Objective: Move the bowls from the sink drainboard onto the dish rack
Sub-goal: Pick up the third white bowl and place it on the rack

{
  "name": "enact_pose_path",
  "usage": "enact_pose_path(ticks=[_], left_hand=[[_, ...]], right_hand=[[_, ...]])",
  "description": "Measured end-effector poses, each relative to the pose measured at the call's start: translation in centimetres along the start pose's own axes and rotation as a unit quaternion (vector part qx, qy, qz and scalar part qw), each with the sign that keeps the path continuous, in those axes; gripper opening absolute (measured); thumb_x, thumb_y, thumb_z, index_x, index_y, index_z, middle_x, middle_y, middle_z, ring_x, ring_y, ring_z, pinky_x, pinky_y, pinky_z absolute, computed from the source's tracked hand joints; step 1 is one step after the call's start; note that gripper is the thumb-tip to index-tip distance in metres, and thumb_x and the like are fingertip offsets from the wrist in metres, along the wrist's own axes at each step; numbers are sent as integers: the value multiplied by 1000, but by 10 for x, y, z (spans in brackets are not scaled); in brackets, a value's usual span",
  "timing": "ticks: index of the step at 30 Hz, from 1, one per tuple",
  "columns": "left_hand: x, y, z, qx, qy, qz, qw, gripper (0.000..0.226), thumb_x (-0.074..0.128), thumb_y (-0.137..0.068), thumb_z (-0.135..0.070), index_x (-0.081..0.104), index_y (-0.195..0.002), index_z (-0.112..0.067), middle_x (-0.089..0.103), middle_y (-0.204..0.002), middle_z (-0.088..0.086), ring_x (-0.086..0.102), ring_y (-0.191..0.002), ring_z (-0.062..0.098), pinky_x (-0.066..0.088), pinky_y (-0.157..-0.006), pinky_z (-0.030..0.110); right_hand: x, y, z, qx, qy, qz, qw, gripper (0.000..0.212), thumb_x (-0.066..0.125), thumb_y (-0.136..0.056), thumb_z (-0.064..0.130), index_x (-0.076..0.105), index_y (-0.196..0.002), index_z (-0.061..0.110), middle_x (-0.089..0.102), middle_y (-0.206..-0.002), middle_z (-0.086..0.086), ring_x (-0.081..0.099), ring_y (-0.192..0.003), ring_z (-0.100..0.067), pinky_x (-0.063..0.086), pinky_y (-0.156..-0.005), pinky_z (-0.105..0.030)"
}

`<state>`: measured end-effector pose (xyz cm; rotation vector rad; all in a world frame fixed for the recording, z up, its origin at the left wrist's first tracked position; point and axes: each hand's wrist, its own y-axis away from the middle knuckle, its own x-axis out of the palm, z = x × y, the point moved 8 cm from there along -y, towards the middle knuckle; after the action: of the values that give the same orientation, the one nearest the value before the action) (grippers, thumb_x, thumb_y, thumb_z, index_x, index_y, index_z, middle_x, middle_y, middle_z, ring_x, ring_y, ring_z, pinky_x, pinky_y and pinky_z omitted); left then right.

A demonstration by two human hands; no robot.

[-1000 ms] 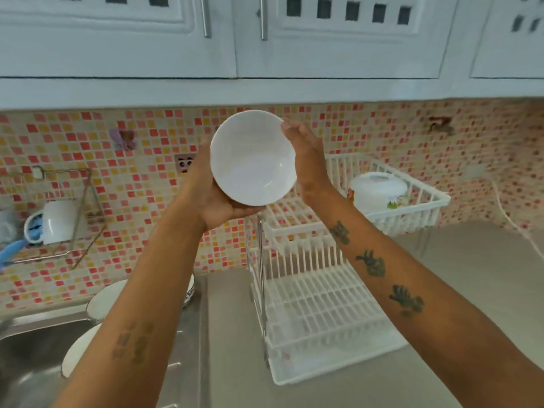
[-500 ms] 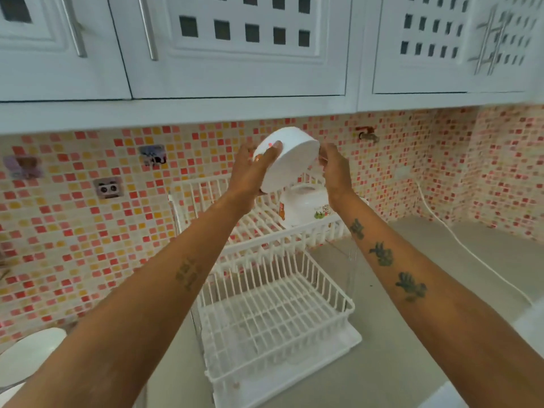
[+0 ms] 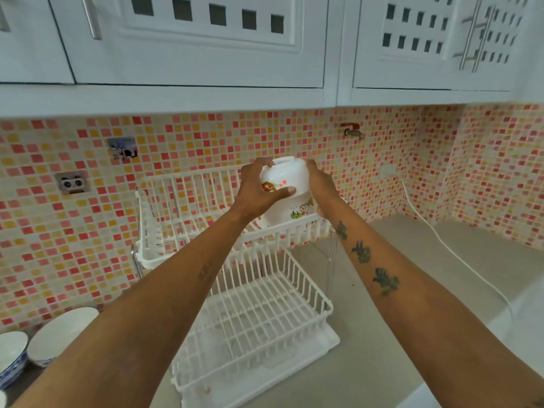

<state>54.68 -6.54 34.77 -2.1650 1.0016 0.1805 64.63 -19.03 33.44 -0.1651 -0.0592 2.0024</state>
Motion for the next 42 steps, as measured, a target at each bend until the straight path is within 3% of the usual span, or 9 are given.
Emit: enact_pose_path(ticks=[5,10,15,23,28,32,36,40,42], left_hand=[[10,0,6,3,-52,54,997,69,87,-68,-24,48,-125,-18,32,-137,12,37,-117,18,40,-95,22],[15,0,11,0,-76,60,995,77,88,-66,-26,44,-130,-22,29,-140,10,36,-130,26,39,-97,24],[24,1,20,3,-142,111,984,82,88,-67,-33,42,-134,-25,25,-146,10,32,-137,32,38,-112,41],[27,2,27,-28,-135,122,983,79,86,-69,-35,41,-134,-26,22,-146,8,37,-134,29,44,-108,40],[23,6,26,-77,-82,130,985,78,82,-75,-31,39,-139,-22,21,-147,8,35,-136,25,42,-110,37],[6,15,28,-179,39,101,978,82,75,-82,-35,27,-148,-22,30,-149,9,56,-108,21,53,-74,30],[-23,30,27,-231,123,80,962,68,63,-92,-37,28,-148,-18,35,-152,10,46,-127,27,45,-101,46],[-78,41,20,-208,151,5,966,44,57,-96,-34,45,-133,-13,49,-137,8,51,-113,21,49,-97,42],[-114,51,20,-195,182,-42,963,25,55,-98,-30,52,-117,-14,53,-126,4,52,-109,19,49,-97,43]], right_hand=[[-1,-8,-9,2,3,-24,1000,45,48,-89,52,55,-101,10,64,-107,-10,63,-94,-27,53,-88,-41],[-2,-15,-13,-3,3,-33,999,35,51,-90,41,54,-103,8,61,-106,-8,60,-91,-25,50,-77,-34],[-2,-19,-12,-26,69,-32,997,26,52,-89,30,59,-104,10,62,-107,-7,57,-91,-23,47,-80,-37],[5,-27,-13,-41,129,-28,990,42,48,-90,30,61,-122,6,63,-116,-8,56,-92,-23,41,-74,-30],[5,-24,-13,-46,168,-45,984,41,47,-90,31,63,-117,5,62,-117,-9,55,-91,-24,38,-73,-30],[0,-15,-7,-60,165,-90,980,43,47,-90,34,62,-116,2,64,-113,-7,60,-99,-25,42,-77,-31],[-3,4,5,-107,167,-159,967,41,47,-90,35,65,-115,8,60,-125,-10,59,-110,-27,42,-85,-30],[24,42,36,-170,122,-224,952,26,51,-88,31,66,-104,16,54,-126,-5,57,-114,-27,44,-100,-46],[60,62,59,-201,80,-190,958,20,51,-89,28,65,-98,17,55,-123,-3,57,-111,-24,43,-99,-42]])
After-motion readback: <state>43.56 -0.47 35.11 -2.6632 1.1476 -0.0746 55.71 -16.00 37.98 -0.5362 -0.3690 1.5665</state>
